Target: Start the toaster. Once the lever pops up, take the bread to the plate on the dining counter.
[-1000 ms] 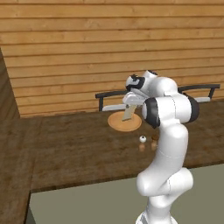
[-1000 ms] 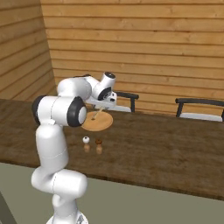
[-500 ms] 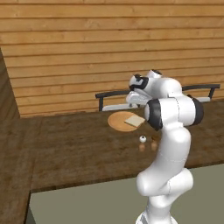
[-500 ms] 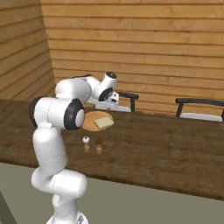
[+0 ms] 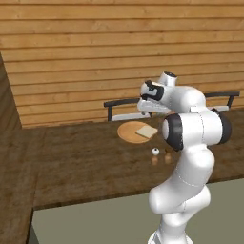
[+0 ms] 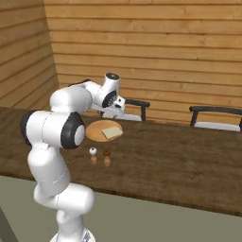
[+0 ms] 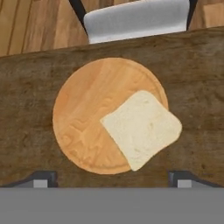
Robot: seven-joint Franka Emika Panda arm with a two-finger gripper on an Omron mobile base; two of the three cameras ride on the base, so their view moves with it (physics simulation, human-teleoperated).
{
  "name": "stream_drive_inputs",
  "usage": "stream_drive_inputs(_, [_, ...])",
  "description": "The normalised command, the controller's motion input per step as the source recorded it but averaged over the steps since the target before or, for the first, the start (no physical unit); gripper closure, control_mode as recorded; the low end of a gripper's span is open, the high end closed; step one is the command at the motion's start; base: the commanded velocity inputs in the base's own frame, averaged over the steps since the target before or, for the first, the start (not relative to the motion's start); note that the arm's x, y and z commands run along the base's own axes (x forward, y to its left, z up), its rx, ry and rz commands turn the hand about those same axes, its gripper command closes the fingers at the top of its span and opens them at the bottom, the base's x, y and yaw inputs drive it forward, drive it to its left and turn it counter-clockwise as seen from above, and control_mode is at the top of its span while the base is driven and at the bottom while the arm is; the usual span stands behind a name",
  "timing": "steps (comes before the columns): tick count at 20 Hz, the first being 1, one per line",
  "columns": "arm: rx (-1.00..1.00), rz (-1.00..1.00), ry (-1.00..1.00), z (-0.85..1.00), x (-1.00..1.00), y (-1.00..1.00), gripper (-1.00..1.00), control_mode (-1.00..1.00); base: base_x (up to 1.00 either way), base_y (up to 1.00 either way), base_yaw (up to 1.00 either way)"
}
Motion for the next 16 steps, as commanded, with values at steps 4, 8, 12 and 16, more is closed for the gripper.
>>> stream_drive_inputs(4, [-0.15,-0.11,0.0,0.39,-0.68,0.42,-1.0,-1.0,0.0,0.0,0.0])
stream_drive_inputs(8, [-0.11,-0.07,0.0,0.64,-0.69,0.07,-1.0,-1.0,0.0,0.0,0.0])
stream_drive_inputs(12, [-0.11,-0.06,0.0,0.61,-0.91,0.1,-1.0,-1.0,0.0,0.0,0.0])
stream_drive_inputs(16, [-0.08,0.0,0.0,0.39,-1.0,0.01,-1.0,-1.0,0.0,0.0,0.0])
